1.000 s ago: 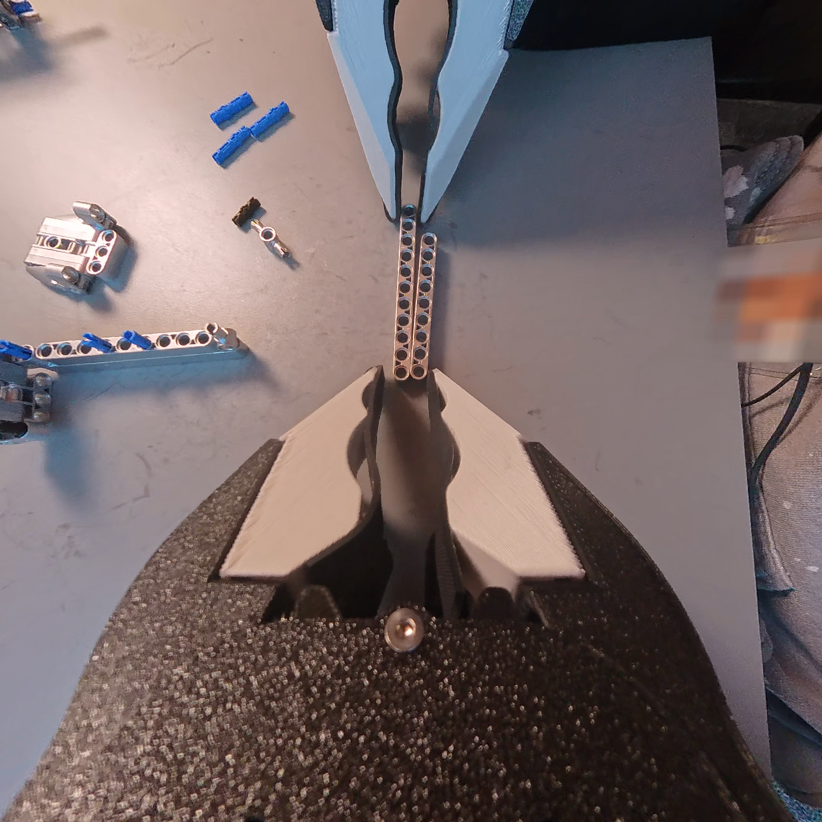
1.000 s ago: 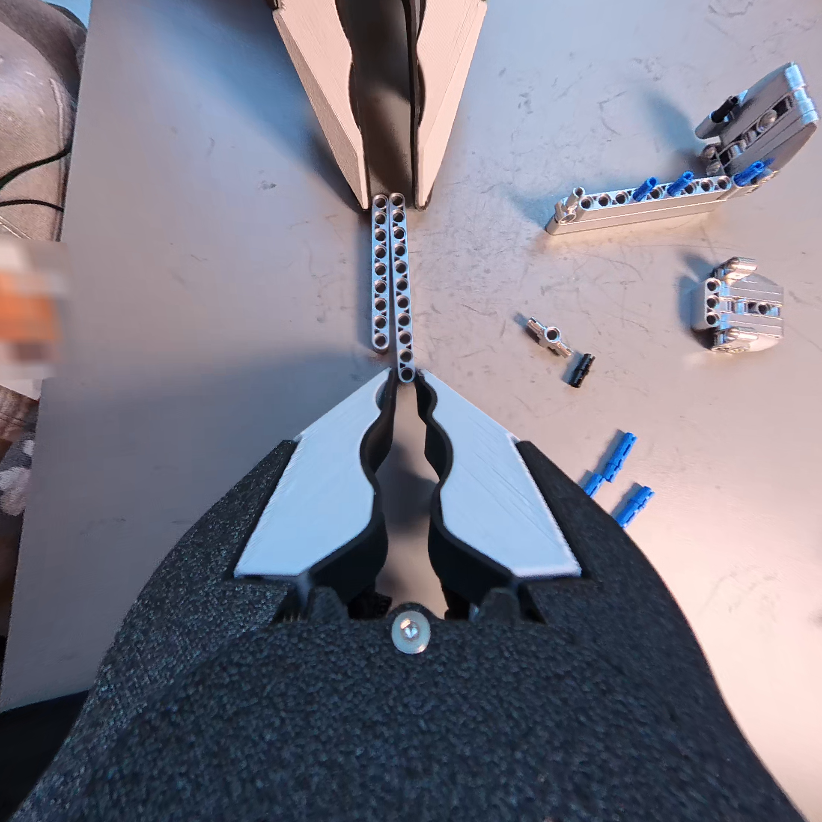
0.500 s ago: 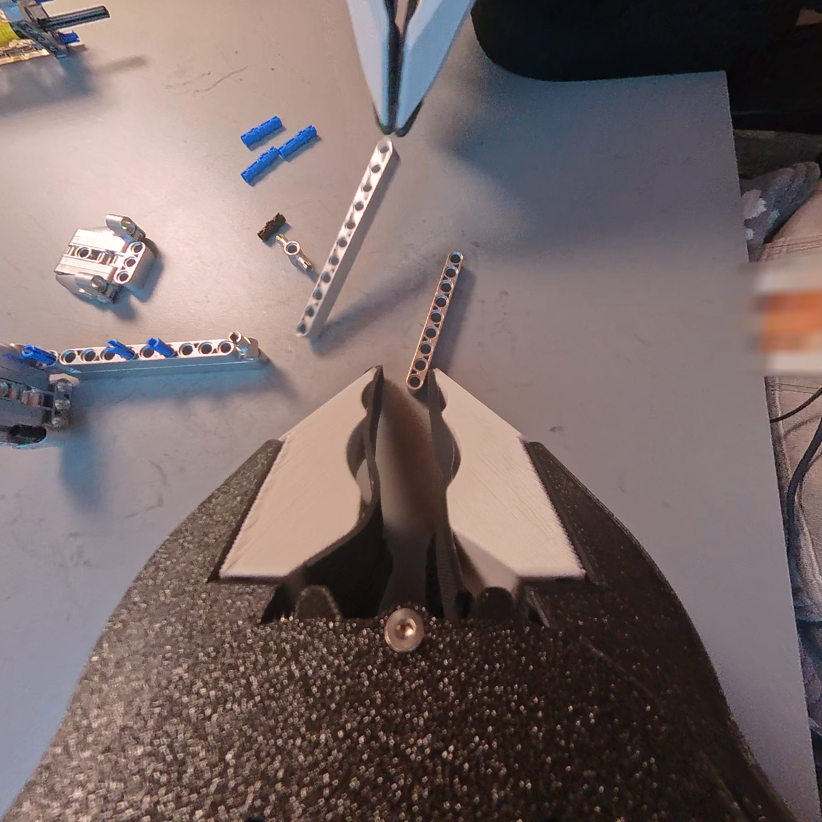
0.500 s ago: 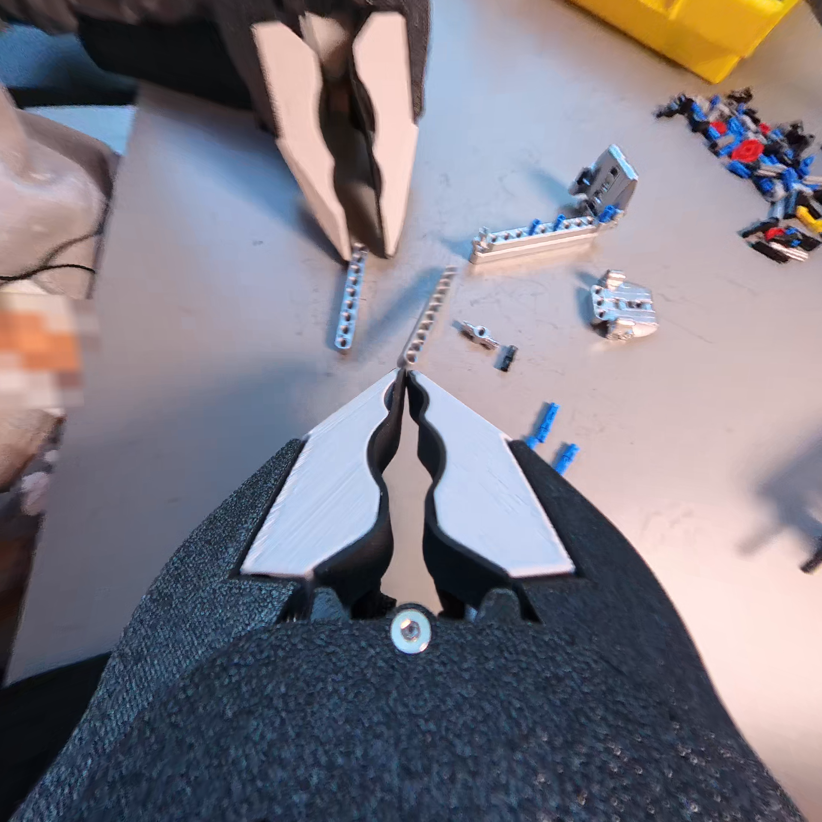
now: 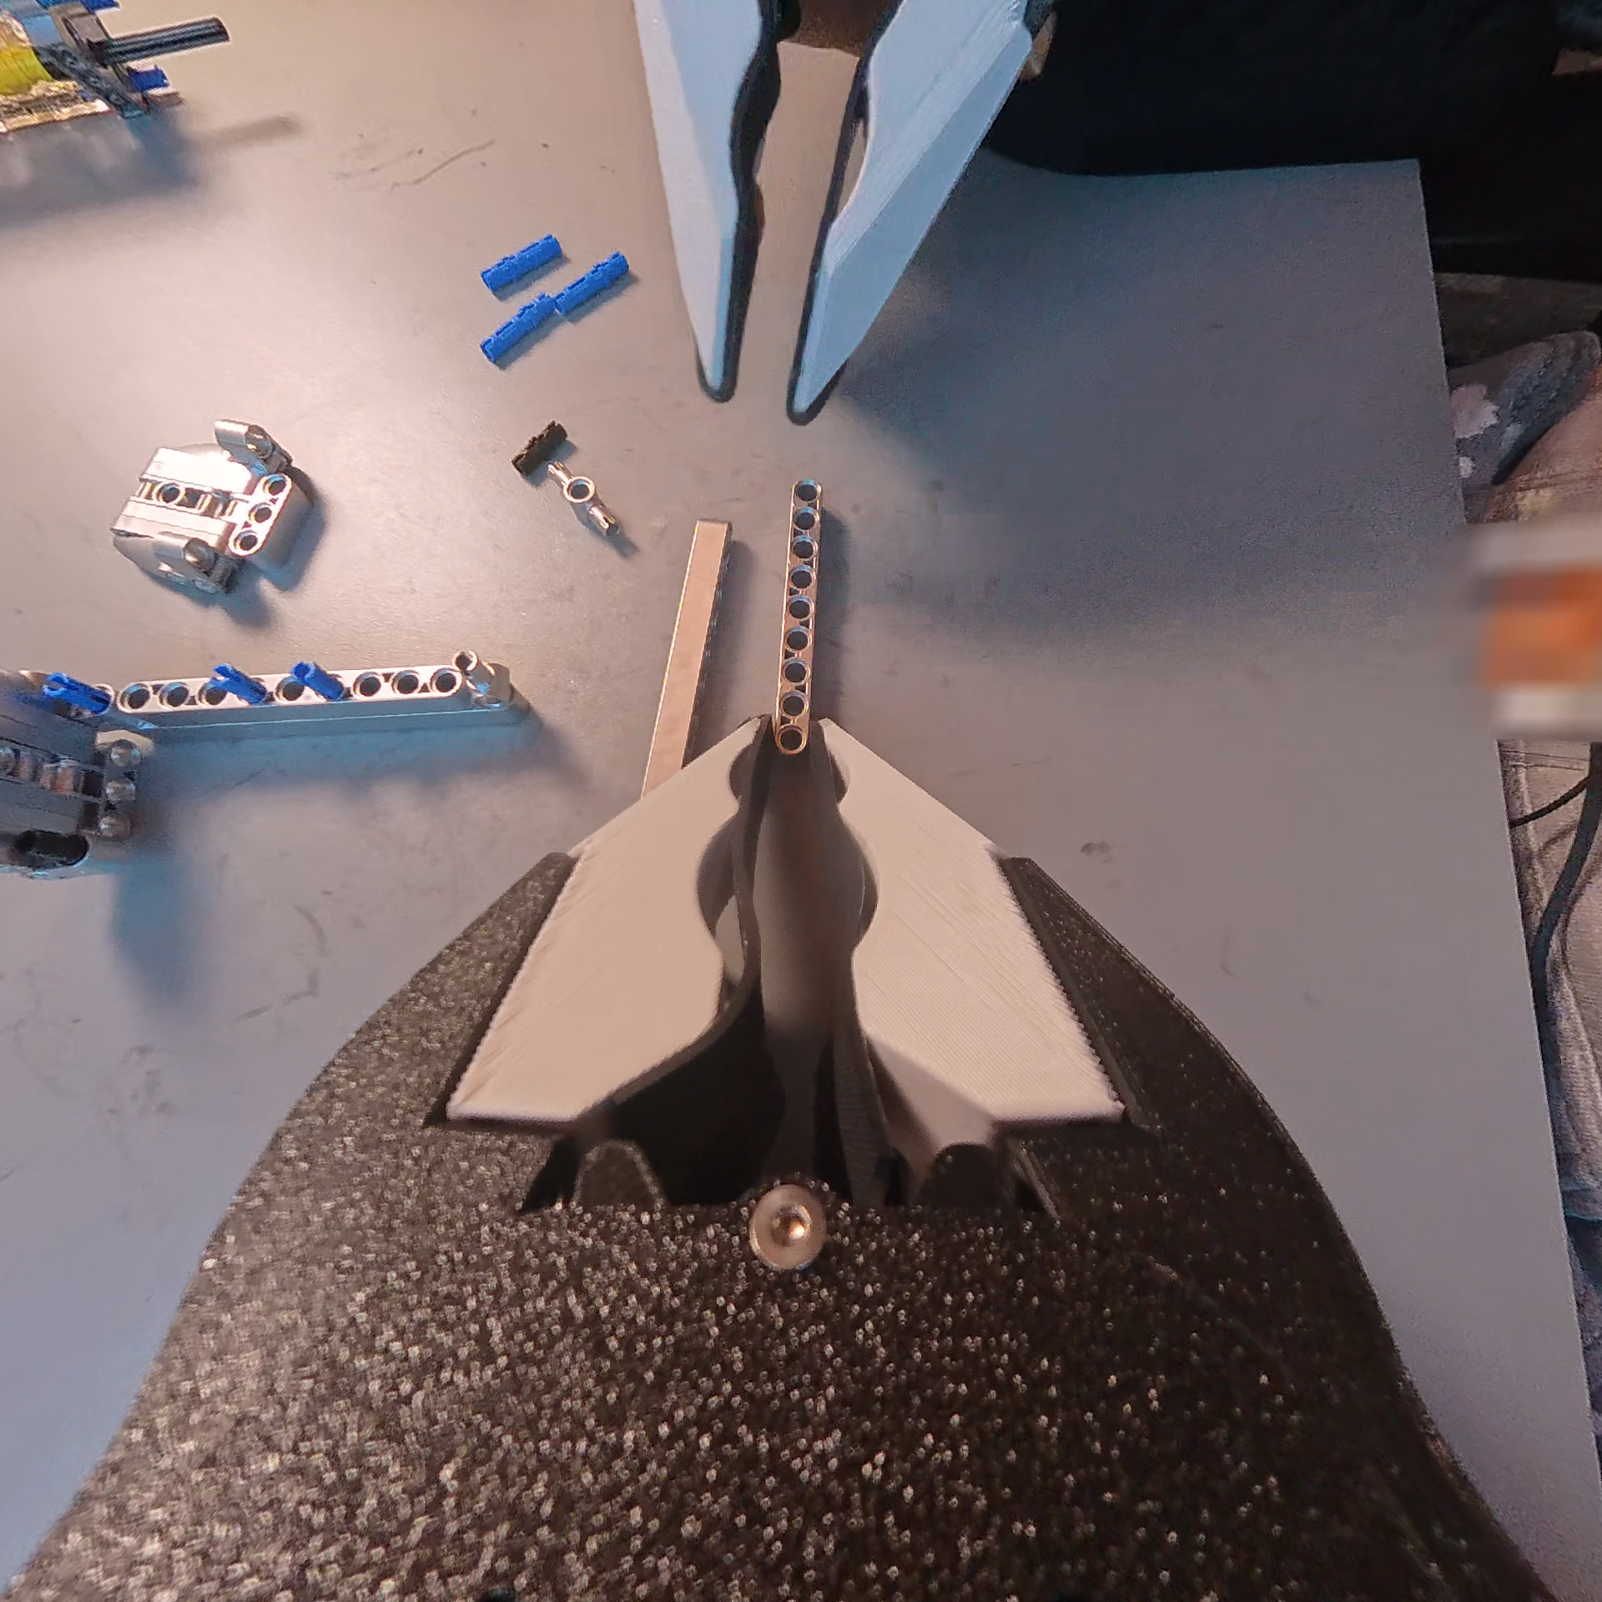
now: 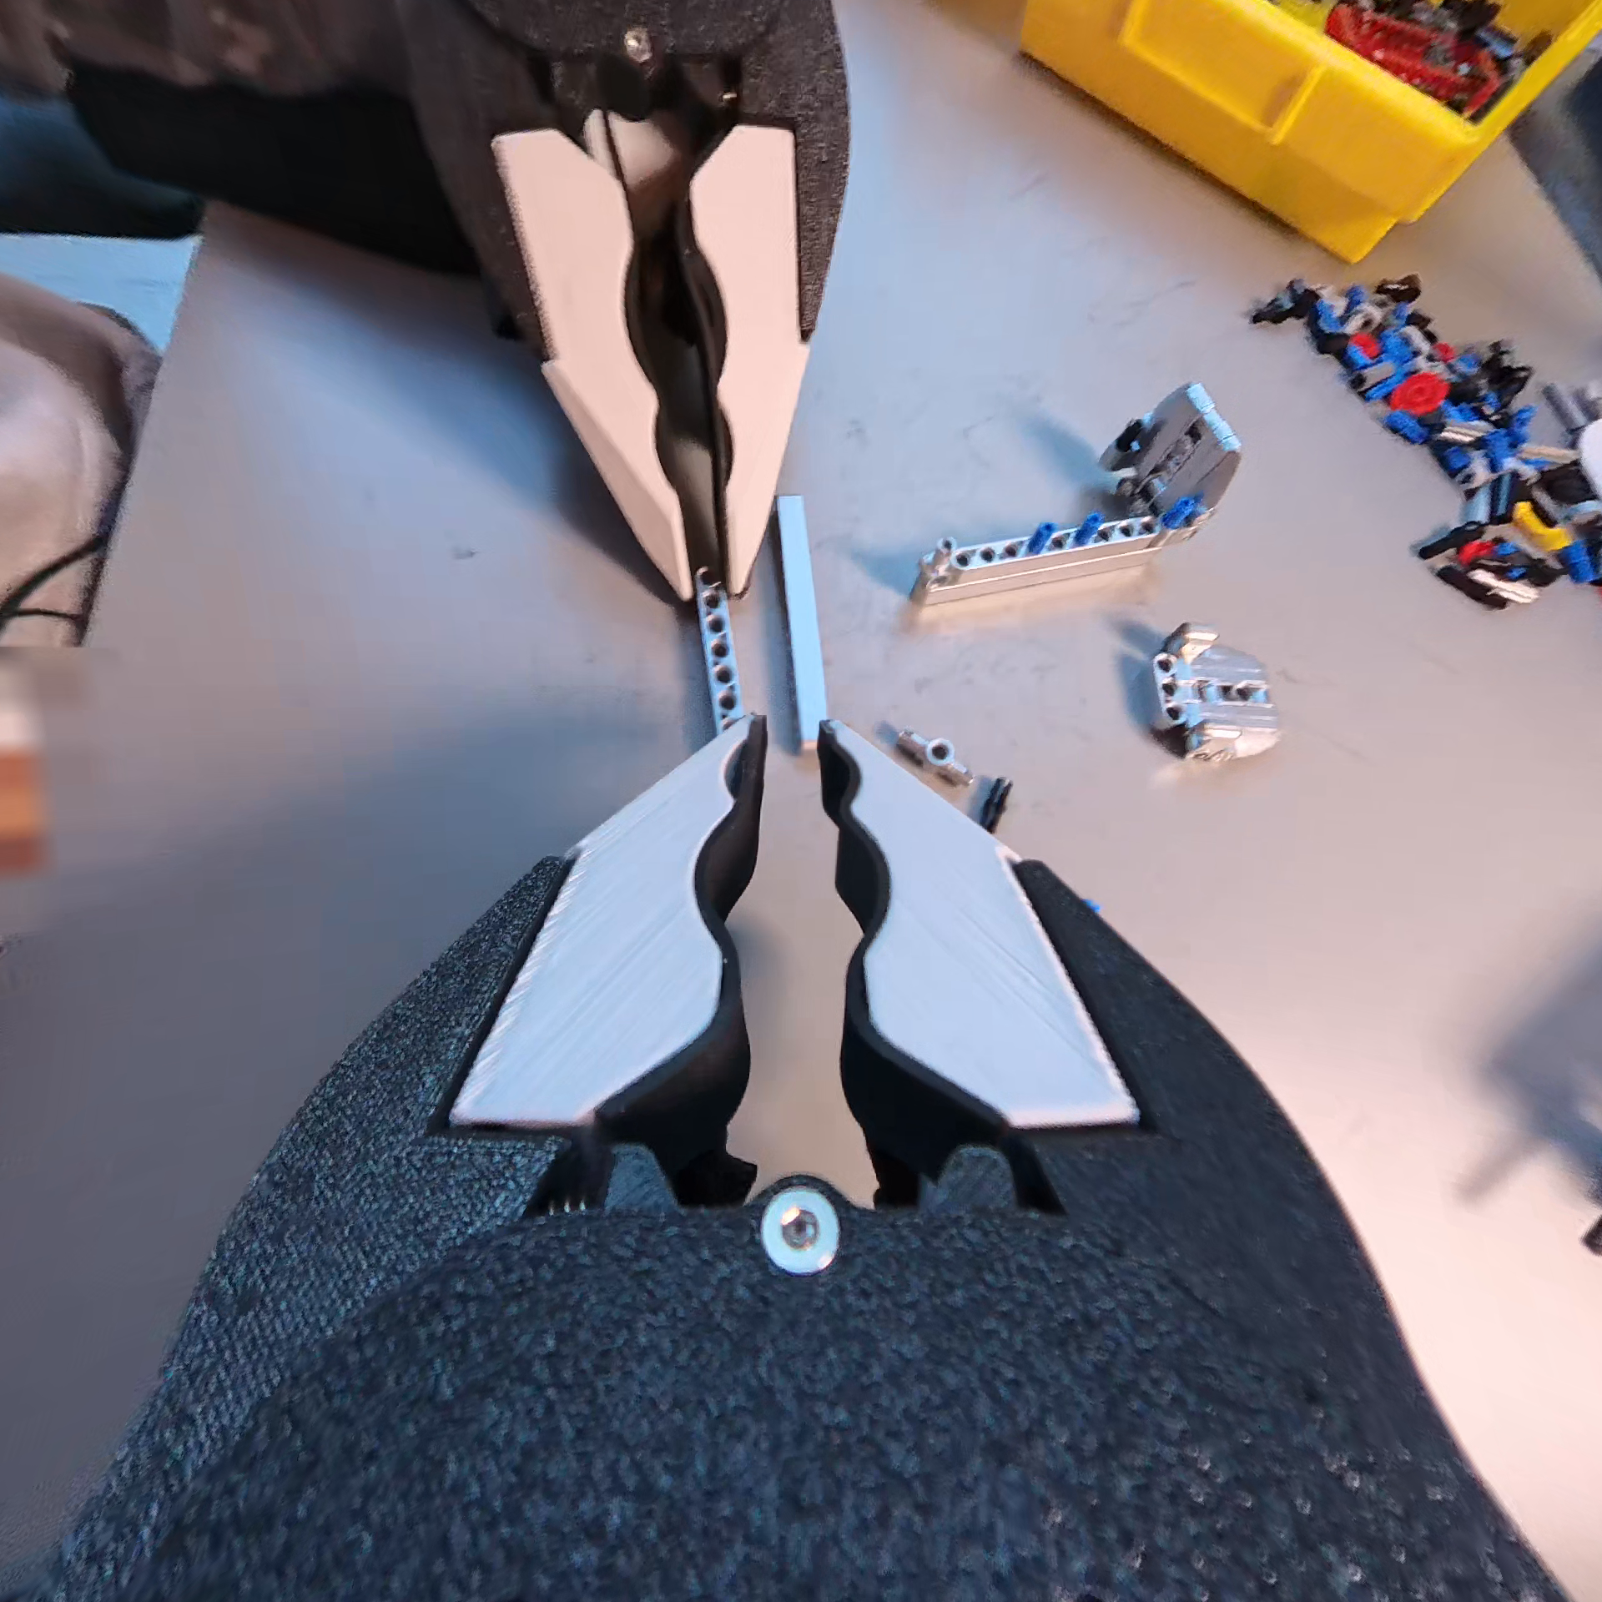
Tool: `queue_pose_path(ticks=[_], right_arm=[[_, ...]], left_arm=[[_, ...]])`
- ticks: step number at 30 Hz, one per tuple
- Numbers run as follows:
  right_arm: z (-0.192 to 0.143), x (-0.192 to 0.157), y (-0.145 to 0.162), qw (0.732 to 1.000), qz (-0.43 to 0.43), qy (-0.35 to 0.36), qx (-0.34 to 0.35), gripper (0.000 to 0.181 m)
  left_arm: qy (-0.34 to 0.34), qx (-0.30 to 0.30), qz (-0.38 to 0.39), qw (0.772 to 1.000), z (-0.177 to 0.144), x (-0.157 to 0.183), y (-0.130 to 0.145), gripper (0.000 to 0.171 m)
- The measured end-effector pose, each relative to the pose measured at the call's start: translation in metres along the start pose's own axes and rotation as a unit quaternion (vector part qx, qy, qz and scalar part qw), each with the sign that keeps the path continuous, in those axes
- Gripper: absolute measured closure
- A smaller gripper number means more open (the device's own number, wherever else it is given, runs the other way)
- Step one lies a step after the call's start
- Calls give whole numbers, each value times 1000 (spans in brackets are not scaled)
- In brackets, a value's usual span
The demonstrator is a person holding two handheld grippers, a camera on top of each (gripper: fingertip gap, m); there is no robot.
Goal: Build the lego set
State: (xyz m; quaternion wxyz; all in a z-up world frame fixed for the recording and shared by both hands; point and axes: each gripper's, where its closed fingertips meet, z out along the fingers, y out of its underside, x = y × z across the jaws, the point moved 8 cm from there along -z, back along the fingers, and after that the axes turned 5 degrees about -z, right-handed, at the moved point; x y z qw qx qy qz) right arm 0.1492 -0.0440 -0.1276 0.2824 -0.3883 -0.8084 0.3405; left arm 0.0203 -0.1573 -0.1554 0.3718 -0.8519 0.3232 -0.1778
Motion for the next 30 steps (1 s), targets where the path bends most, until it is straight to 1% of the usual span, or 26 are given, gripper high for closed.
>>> queue_pose_path(ticks=[2, 3, 5, 7, 8, 9, 12, 14, 15, 17, 19, 20, 22, 24, 25, 28, 30], right_arm=[[9, 5, -4, 1000, -8, 14, -17, 171], [14, 7, -6, 1000, -7, 11, -24, 170], [24, 10, -9, 999, -1, -13, -35, 168], [36, 9, -10, 997, -5, -45, -63, 163], [42, 8, -9, 995, -18, -50, -78, 165], [47, 8, -9, 994, -31, -54, -95, 174], [40, 15, -13, 993, -21, -65, -92, 175], [20, 24, -13, 995, 23, -73, -60, 175], [10, 25, -12, 994, 48, -90, -46, 175], [-4, 19, -4, 985, 87, -147, -38, 175], [-2, 11, 4, 978, 111, -173, -39, 175], [3, 7, 5, 973, 132, -188, -37, 175], [10, 1, 5, 961, 170, -216, -30, 175], [15, -1, 3, 949, 200, -241, -24, 175], [16, -1, 2, 945, 209, -250, -22, 175], [19, 1, 1, 936, 233, -264, -13, 175], [20, 2, 3, 933, 241, -268, -11, 175]], left_arm=[[-1, 0, 5, 1000, -1, 0, 1, 166], [-1, -1, 9, 1000, -2, 0, 2, 166], [1, -3, 15, 1000, -5, 0, 3, 166], [3, -4, 20, 1000, -8, 0, 4, 166], [4, -4, 23, 1000, -10, 1, 5, 166], [2, -5, 25, 1000, -11, 1, 5, 166], [-9, -13, 28, 999, -14, -2, 9, 166], [-17, -14, 24, 999, -15, -4, 10, 166], [-21, -15, 23, 999, -16, -5, 10, 166], [-26, -14, 21, 999, -16, -7, 10, 166], [-29, -2, 24, 999, -18, -8, 9, 161], [-28, 10, 24, 999, -21, -8, 7, 157], [-13, 43, 29, 999, -28, -3, 2, 152], [1, 73, 60, 996, -32, 8, -3, 152], [0, 77, 80, 994, -32, 13, -4, 152], [-14, 66, 120, 990, -25, 22, -5, 154], [-34, 64, 141, 987, -22, 23, -6, 160]])
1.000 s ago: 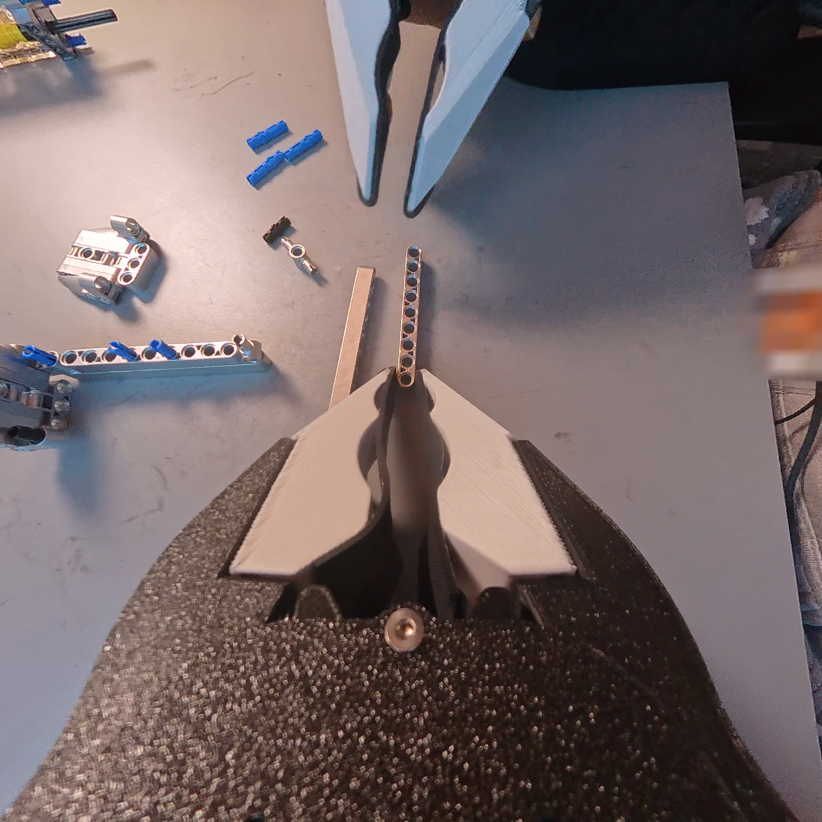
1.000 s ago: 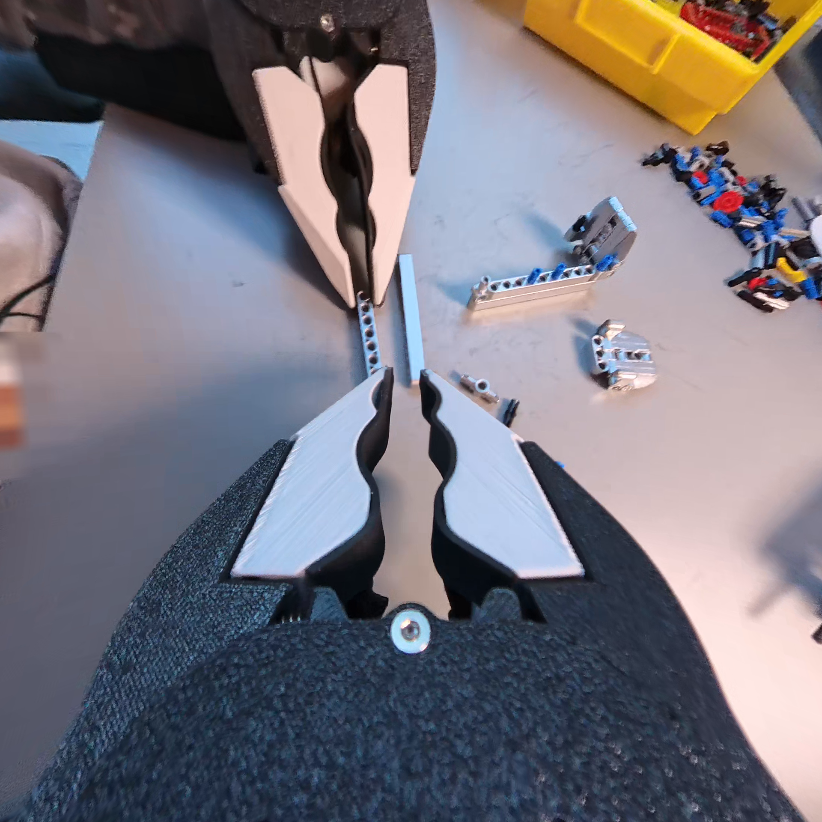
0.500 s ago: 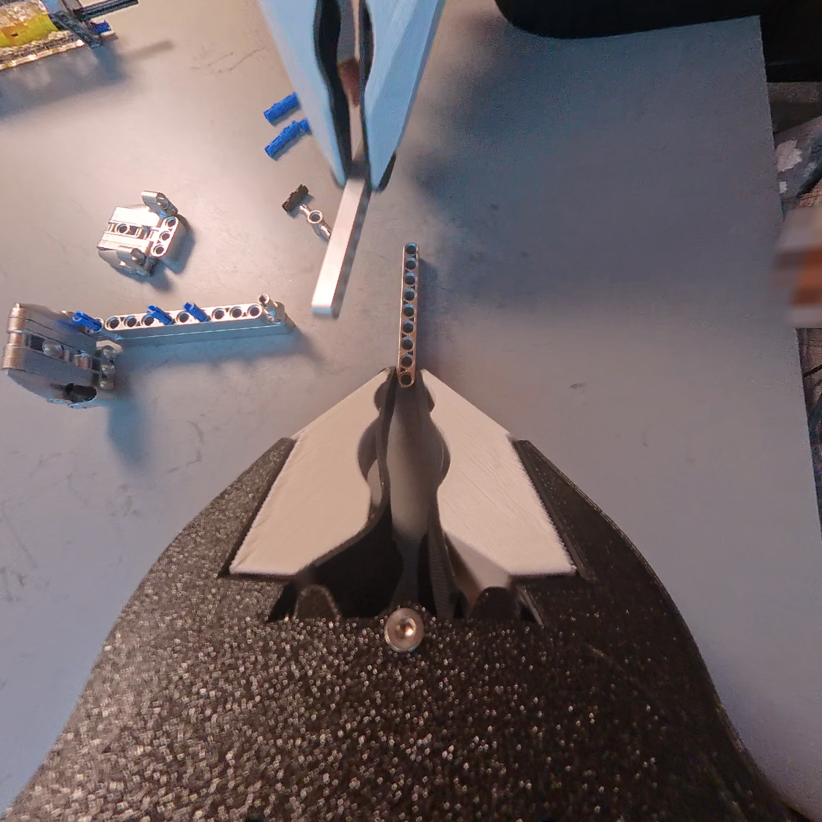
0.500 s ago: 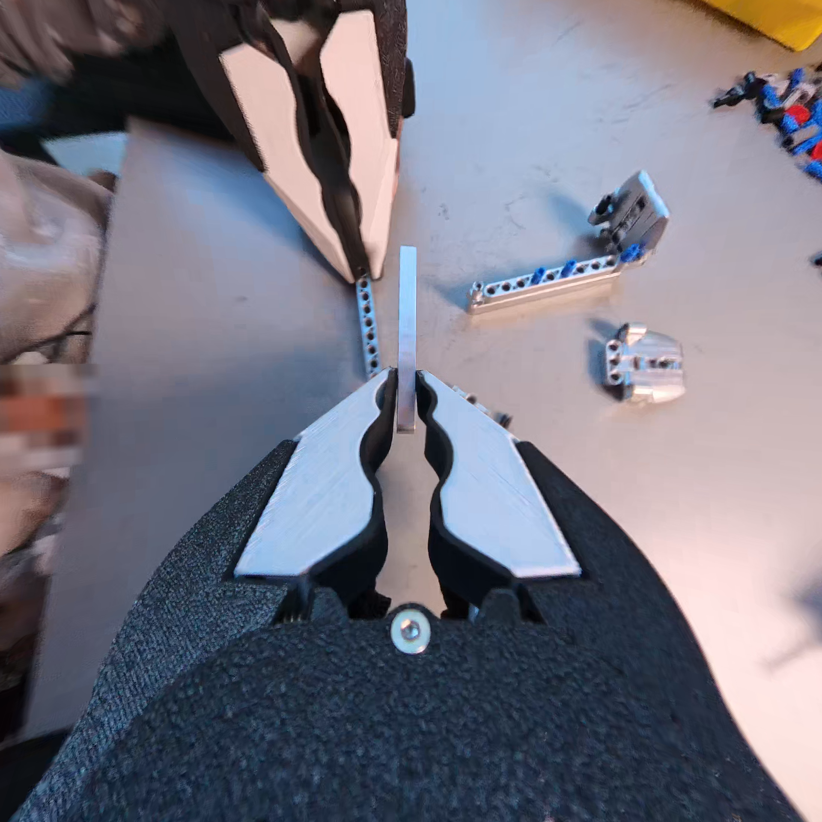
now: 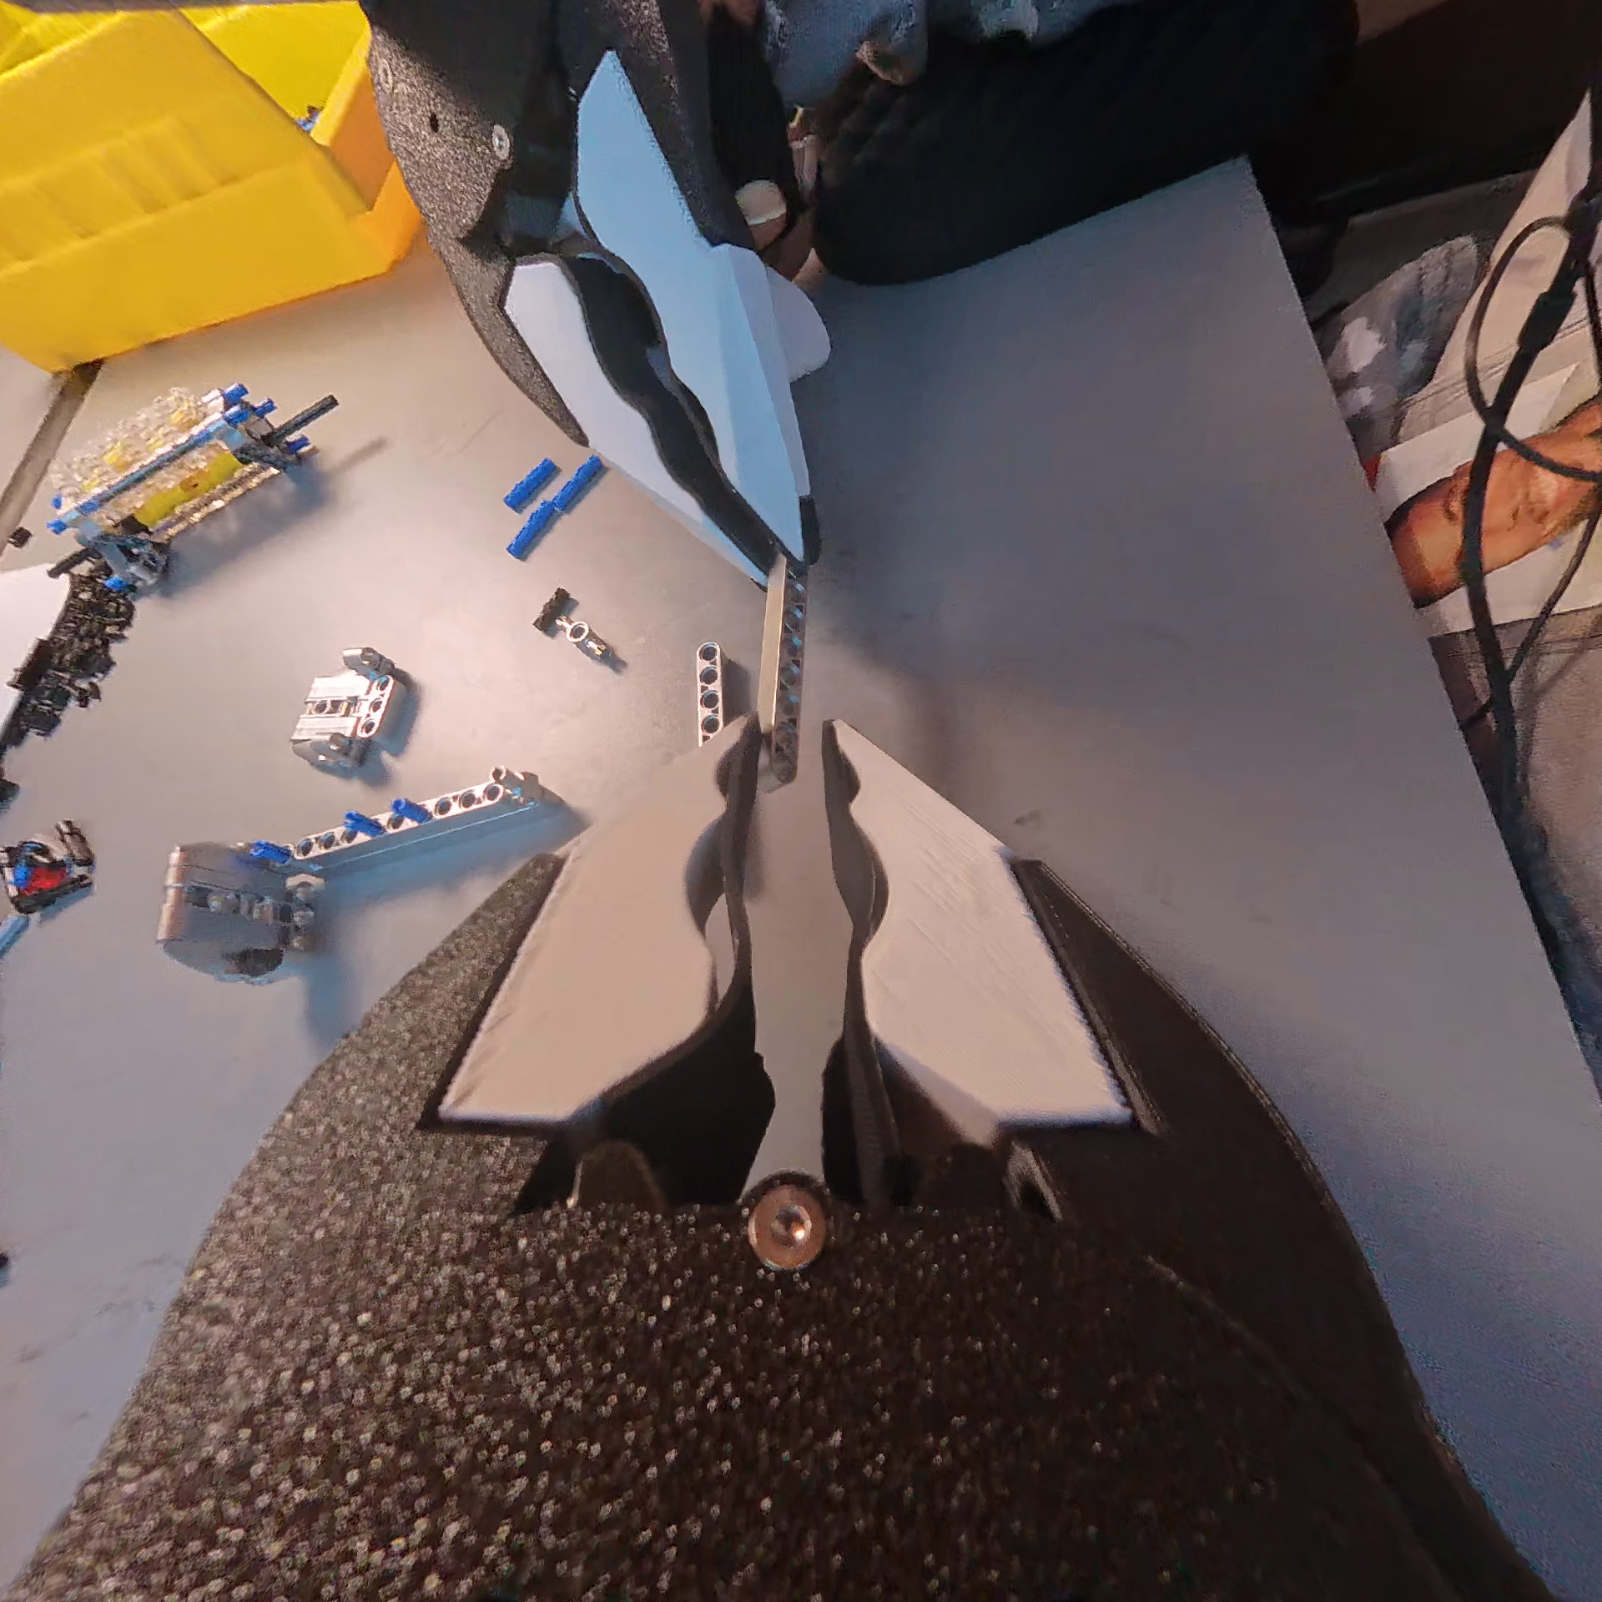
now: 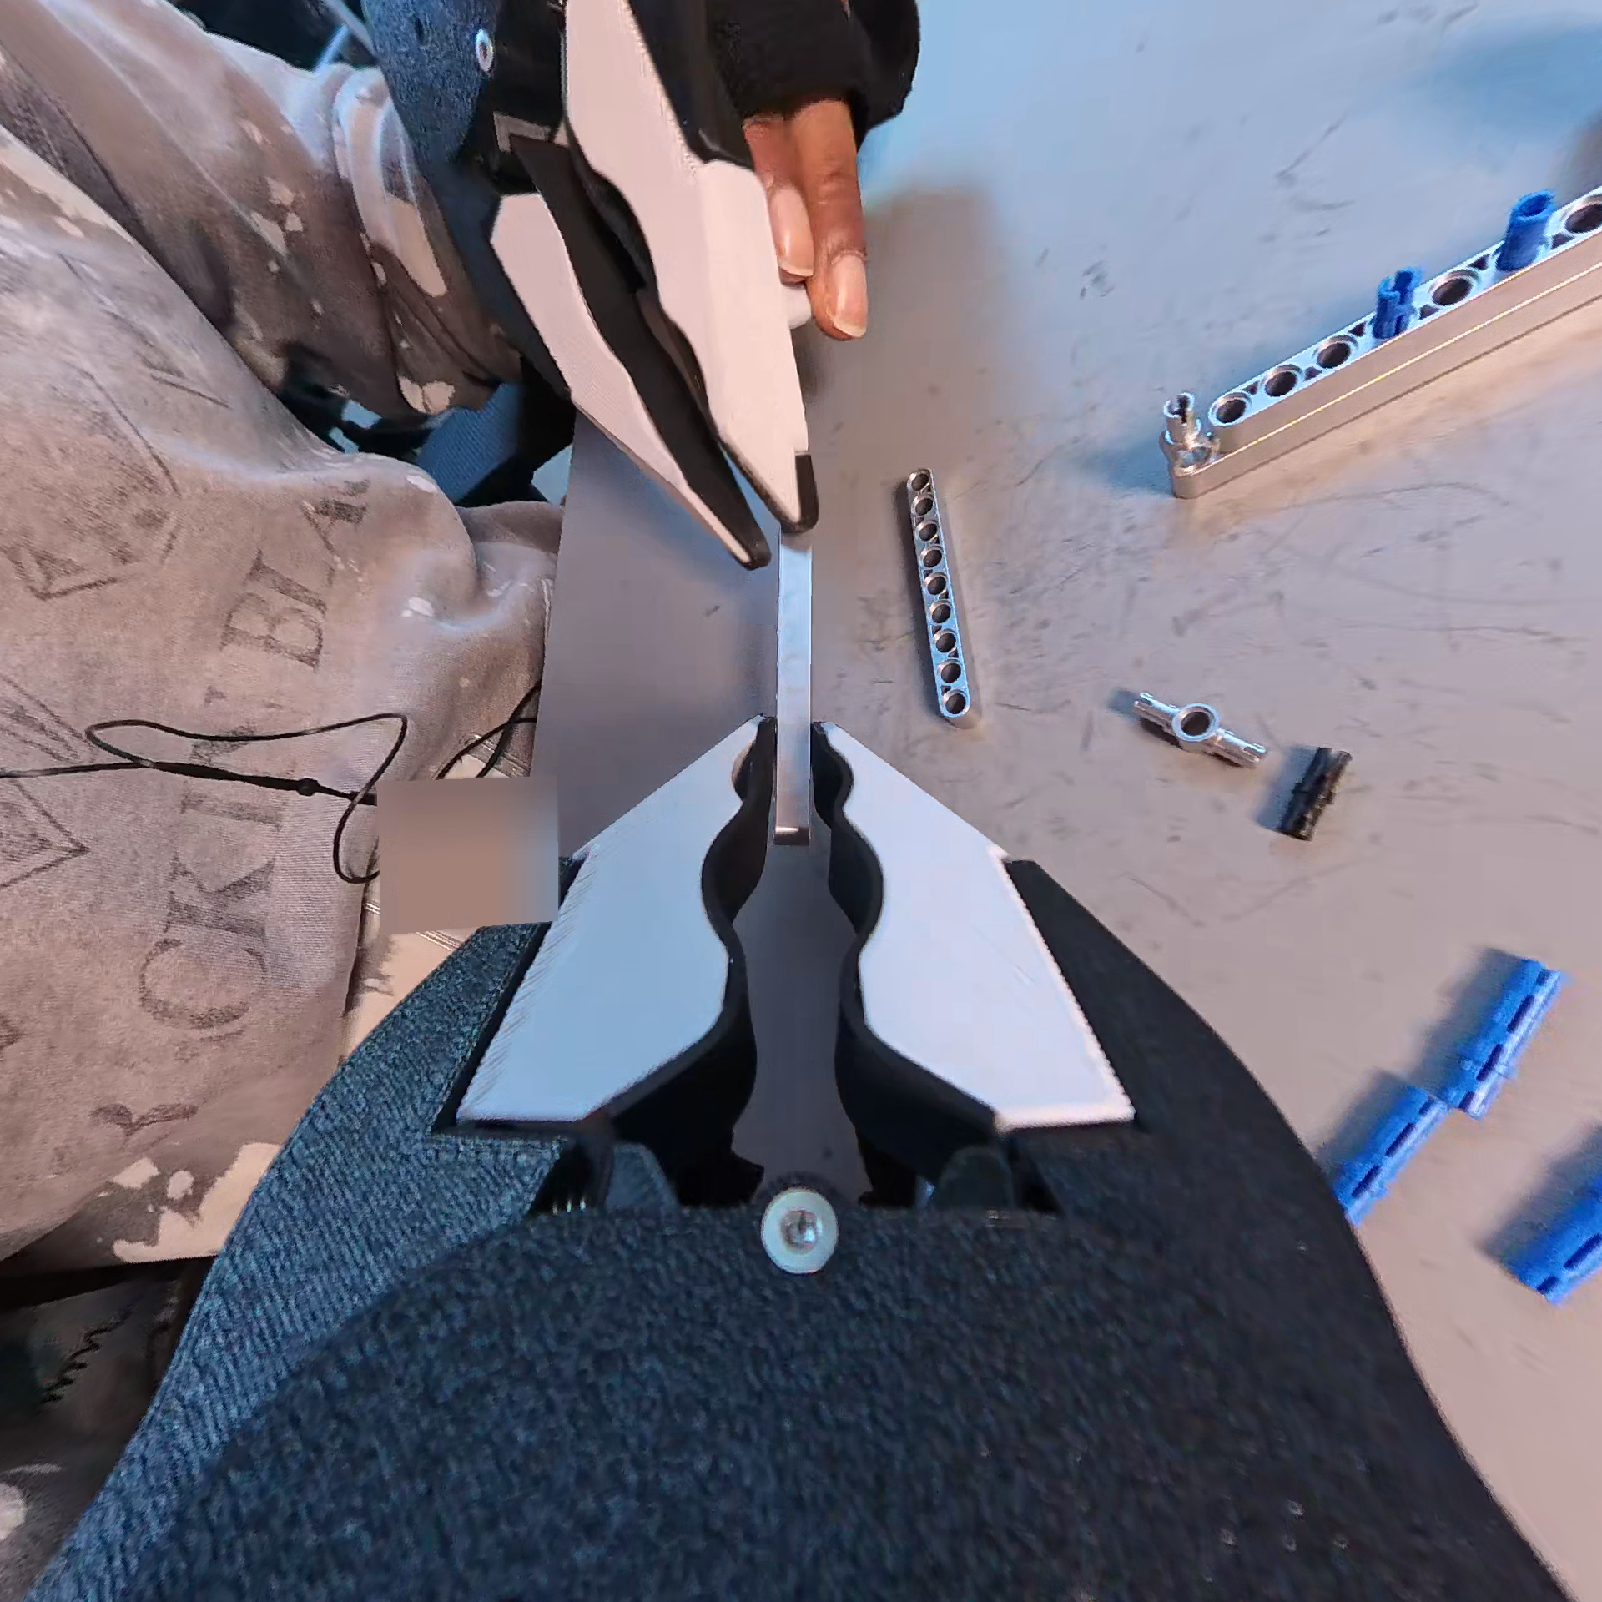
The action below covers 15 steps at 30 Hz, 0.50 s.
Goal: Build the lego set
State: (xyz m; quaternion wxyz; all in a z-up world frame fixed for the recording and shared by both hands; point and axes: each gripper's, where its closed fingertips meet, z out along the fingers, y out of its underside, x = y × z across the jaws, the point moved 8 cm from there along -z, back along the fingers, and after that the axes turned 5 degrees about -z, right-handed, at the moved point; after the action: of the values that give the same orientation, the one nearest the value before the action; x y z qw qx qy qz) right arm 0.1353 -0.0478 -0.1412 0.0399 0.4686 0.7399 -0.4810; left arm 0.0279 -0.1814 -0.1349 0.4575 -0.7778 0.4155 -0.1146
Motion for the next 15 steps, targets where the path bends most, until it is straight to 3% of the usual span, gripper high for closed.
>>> queue_pose_path(ticks=[4, 13, 15], right_arm=[[-2, 1, 0, 1000, 8, -5, 10, 174], [5, -1, 3, 1000, 0, 5, -24, 175], [3, 1, 4, 1000, 11, 0, -19, 175]], left_arm=[[-27, -11, 29, 999, 2, -1, -1, 171], [26, -35, -16, 999, 9, 4, 4, 171], [25, -37, -12, 999, 9, 5, 4, 160]])
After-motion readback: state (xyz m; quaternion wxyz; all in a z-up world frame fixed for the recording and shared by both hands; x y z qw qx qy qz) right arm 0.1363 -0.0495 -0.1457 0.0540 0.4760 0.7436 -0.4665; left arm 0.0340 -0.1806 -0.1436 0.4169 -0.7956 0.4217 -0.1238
